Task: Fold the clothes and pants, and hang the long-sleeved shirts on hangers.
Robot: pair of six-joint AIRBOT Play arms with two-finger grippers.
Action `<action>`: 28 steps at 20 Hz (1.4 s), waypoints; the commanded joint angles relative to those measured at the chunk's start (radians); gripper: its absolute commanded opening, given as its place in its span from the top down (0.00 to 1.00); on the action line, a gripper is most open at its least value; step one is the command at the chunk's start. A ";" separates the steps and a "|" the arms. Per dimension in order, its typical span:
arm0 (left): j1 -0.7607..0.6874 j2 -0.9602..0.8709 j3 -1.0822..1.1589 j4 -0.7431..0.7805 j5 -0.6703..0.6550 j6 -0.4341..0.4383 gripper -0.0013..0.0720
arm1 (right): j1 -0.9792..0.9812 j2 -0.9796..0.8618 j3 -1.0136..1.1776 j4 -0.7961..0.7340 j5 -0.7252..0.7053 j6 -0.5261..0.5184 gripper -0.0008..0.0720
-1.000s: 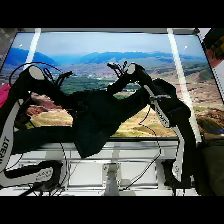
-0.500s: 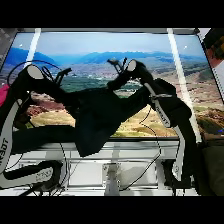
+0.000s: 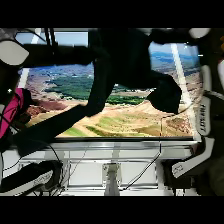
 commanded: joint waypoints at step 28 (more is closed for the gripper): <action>-0.266 -0.049 0.190 1.266 -0.570 -0.480 0.96 | 0.013 0.056 -0.044 0.003 -0.281 0.048 0.98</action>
